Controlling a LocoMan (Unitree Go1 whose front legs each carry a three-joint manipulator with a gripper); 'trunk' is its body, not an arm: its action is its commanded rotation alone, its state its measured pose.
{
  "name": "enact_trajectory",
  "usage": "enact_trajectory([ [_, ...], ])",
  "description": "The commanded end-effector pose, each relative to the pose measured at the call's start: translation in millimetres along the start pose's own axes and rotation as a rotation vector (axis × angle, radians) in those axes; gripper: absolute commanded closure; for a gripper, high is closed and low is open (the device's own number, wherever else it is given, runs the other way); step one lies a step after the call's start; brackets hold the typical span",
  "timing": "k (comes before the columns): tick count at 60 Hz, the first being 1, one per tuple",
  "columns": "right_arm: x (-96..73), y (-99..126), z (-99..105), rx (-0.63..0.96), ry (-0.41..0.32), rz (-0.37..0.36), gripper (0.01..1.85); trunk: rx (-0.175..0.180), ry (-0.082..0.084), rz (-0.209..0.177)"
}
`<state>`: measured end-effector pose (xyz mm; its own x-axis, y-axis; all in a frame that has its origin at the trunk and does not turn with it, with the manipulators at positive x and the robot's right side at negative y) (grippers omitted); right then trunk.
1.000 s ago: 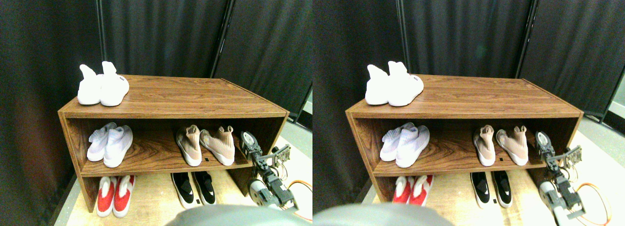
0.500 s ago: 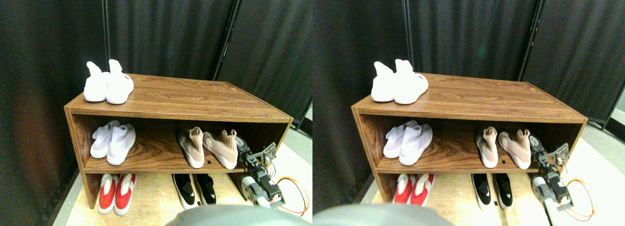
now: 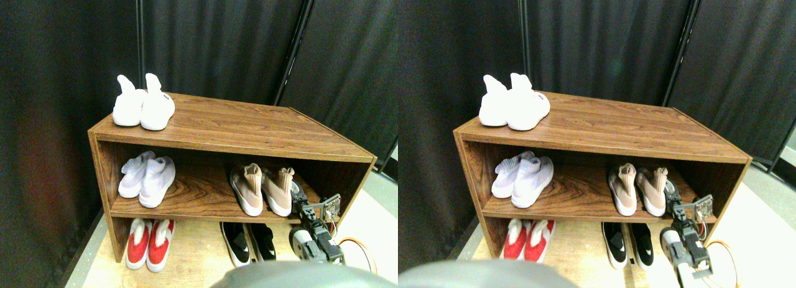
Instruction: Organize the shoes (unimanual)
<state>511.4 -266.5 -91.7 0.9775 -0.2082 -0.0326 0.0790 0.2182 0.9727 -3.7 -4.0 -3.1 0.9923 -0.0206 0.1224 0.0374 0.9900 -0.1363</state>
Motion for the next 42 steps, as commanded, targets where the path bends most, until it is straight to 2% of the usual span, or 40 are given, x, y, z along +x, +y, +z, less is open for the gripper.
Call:
enact_trajectory([
  [1, 0.4, 5.7, -5.5, 0.021, 0.038, 0.04, 1.8, -0.02, 0.018, 0.017],
  [23, 0.7, 7.2, -20.2, 0.034, 0.089, 0.045, 1.8, -0.022, 0.023, 0.019],
  [42, 0.7, 8.5, -27.3, 0.036, 0.095, 0.03, 1.8, -0.022, 0.026, 0.022],
])
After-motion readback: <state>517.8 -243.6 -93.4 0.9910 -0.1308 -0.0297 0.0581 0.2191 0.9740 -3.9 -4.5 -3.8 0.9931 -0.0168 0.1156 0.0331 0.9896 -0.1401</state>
